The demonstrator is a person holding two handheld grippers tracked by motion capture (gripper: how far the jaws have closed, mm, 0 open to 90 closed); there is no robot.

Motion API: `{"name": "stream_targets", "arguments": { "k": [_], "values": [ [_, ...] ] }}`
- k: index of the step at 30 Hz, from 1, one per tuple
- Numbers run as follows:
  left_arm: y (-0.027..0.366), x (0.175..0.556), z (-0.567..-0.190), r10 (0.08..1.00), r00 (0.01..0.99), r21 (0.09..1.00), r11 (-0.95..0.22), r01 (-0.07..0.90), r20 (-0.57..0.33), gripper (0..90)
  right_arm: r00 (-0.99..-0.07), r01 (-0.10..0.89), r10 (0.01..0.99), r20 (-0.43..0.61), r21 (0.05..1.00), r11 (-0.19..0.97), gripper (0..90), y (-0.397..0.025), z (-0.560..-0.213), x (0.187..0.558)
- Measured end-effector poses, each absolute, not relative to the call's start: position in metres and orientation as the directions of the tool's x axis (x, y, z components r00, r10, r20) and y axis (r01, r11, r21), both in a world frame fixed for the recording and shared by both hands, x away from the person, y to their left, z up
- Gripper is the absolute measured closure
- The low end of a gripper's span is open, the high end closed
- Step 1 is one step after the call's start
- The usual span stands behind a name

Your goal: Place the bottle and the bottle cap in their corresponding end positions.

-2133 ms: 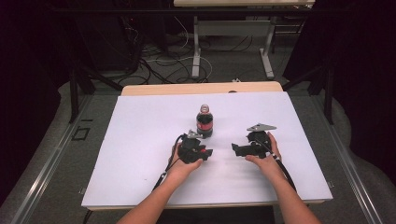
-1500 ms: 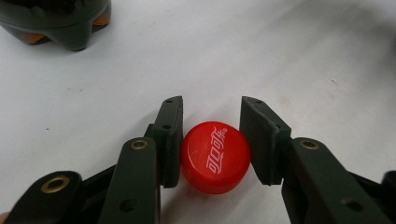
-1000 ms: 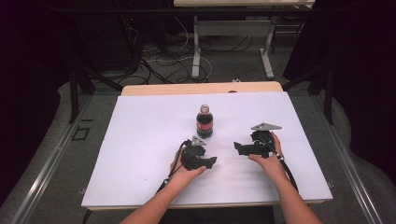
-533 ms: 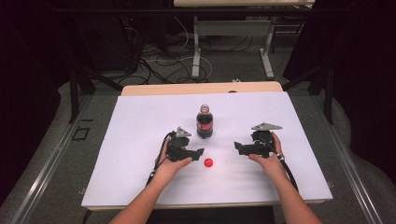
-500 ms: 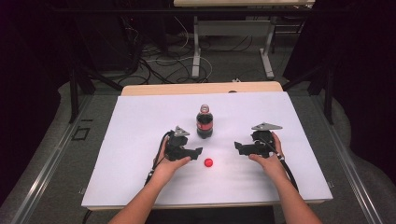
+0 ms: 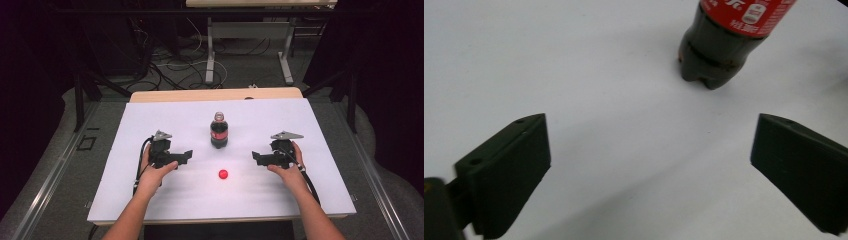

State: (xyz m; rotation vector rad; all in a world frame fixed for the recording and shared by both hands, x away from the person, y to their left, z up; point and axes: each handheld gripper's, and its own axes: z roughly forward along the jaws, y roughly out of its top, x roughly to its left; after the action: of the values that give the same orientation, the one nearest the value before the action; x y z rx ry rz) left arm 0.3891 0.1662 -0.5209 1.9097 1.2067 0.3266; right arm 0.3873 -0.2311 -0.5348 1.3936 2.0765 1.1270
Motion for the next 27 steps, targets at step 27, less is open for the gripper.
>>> {"name": "stream_targets", "arguments": {
  "k": [27],
  "values": [
    [0.229,0.39,-0.547,0.899,0.404,0.769,-0.136,0.625,-0.17,1.5,-0.4,0.588,0.911,0.1,0.791,0.171,0.0,-0.239,-0.541,0.389]
  ]
}}
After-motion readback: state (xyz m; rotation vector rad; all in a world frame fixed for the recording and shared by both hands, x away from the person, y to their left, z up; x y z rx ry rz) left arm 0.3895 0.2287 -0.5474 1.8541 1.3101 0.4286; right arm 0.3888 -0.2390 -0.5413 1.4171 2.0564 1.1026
